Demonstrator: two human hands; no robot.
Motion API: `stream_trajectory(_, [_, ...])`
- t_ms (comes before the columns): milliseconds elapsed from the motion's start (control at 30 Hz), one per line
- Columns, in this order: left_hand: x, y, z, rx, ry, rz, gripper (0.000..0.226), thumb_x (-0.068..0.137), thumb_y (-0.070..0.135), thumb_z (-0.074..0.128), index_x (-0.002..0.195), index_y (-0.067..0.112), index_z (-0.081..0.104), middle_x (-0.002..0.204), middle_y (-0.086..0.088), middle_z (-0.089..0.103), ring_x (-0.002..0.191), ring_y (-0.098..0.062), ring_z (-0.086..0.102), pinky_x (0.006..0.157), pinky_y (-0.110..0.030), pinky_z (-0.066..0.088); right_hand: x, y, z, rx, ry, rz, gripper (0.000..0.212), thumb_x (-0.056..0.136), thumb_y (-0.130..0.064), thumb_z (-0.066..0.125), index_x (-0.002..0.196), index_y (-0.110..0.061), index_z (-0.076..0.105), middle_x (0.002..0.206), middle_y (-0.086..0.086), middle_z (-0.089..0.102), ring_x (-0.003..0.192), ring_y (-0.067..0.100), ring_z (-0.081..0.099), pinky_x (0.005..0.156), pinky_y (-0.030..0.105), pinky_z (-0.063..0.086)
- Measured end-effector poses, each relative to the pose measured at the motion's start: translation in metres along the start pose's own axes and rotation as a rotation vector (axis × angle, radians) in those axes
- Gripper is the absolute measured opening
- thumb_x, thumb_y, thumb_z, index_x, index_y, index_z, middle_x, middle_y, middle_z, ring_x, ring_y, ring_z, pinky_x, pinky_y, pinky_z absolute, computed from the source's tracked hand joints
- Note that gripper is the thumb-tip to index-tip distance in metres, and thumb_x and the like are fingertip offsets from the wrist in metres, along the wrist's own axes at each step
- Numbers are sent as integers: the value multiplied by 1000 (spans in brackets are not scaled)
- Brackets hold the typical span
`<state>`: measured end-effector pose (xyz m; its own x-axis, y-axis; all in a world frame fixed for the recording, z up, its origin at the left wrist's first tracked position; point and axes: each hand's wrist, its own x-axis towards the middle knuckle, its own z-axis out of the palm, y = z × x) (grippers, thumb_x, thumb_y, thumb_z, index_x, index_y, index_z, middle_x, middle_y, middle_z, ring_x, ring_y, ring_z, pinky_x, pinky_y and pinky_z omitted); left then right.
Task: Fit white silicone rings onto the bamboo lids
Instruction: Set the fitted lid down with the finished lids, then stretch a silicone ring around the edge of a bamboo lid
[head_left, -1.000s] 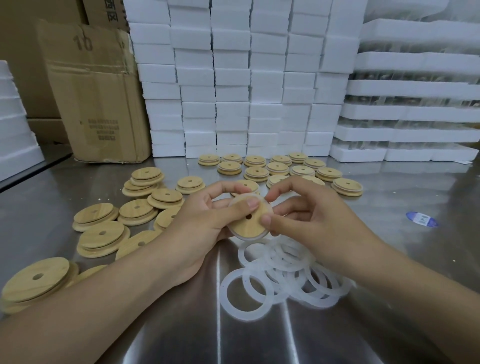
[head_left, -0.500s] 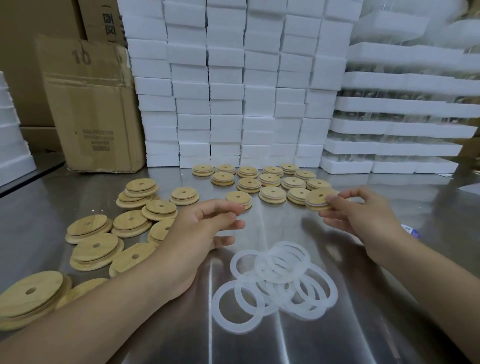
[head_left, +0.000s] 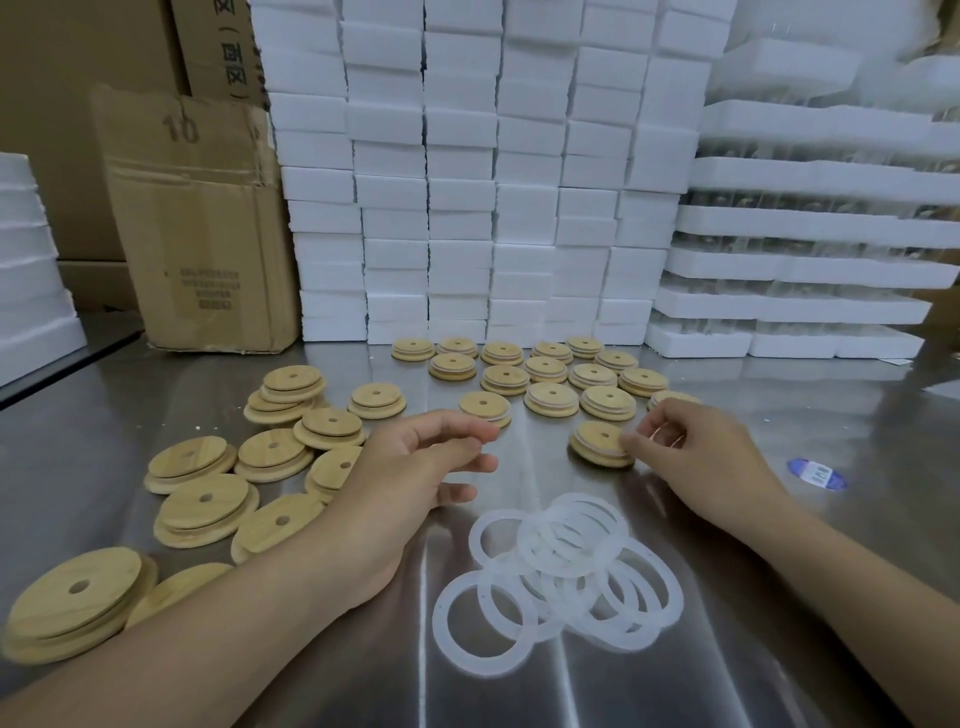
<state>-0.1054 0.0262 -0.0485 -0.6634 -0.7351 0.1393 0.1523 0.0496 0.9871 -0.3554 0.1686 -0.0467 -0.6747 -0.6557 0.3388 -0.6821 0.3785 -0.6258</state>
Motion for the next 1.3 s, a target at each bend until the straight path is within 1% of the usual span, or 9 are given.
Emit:
stream_trajectory(133, [1, -2, -1, 12, -11, 2, 26, 103, 6, 66, 95, 21, 86, 103, 1, 81, 100, -16, 79, 67, -22, 58, -5, -1, 2, 6, -163, -149, 11, 95, -45, 73, 101, -36, 73, 92, -18, 74, 89, -2, 67, 71, 10, 46])
stream_trajectory(233, [1, -3, -1, 43, -18, 6, 27, 103, 7, 66, 94, 23, 86, 104, 3, 81, 101, -15, 79, 71, -25, 57, -8, -5, 6, -83, -297, -284, 37, 96, -52, 68, 132, -47, 66, 125, -33, 65, 116, -14, 55, 83, 3, 40])
stream_trajectory(333, [2, -6, 0, 142, 21, 43, 32, 103, 7, 65, 93, 30, 85, 103, 9, 80, 103, -10, 76, 80, -27, 60, -12, -9, 12, -90, -284, -352, 43, 97, -53, 68, 138, -45, 64, 132, -34, 62, 122, -18, 49, 89, 1, 39])
stream_trajectory(433, [6, -10, 4, 374, 100, 100, 36, 103, 7, 63, 109, 39, 79, 117, 18, 75, 115, 5, 66, 97, -22, 52, -14, -10, 19, -97, -293, -379, 44, 97, -61, 61, 139, -47, 60, 134, -31, 60, 126, -12, 48, 99, 11, 41])
stream_trajectory(533, [12, -10, 11, 571, 83, 76, 46, 104, 24, 63, 146, 42, 58, 134, 15, 63, 107, 16, 59, 89, -9, 45, -15, -15, 23, -221, -360, -418, 63, 97, -73, 45, 155, -48, 45, 151, -24, 52, 137, 0, 44, 115, 30, 38])
stream_trajectory(667, [27, -13, 19, 778, 59, 45, 69, 102, 50, 62, 164, 34, 38, 165, 9, 45, 148, -14, 45, 118, -33, 39, -14, -18, 25, -229, -367, -366, 78, 91, -82, 30, 161, -46, 36, 158, -22, 46, 142, 4, 40, 116, 32, 33])
stream_trajectory(933, [63, -20, 35, 1131, 79, -3, 92, 78, 88, 58, 154, 36, 47, 153, 5, 54, 145, -25, 44, 112, -49, 35, 9, 14, 6, -445, 13, -33, 69, 99, -60, 55, 159, -29, 43, 165, -2, 41, 152, 26, 34, 121, 49, 33])
stream_trajectory(1100, [84, -24, 34, 1188, 154, -55, 111, 71, 95, 58, 161, 34, 34, 166, 0, 39, 154, -28, 32, 118, -52, 30, 22, 32, 1, -373, -22, 164, 88, 97, -73, 46, 167, -26, 21, 174, 9, 23, 160, 32, 21, 126, 53, 26])
stream_trajectory(1300, [104, -24, 32, 1011, 247, -16, 96, 79, 84, 54, 162, 43, 29, 174, -1, 25, 160, -29, 23, 124, -56, 20, 45, 27, 8, -313, 38, 128, 101, 89, -90, 24, 169, -29, 14, 178, 10, 7, 164, 28, 6, 130, 51, 12])
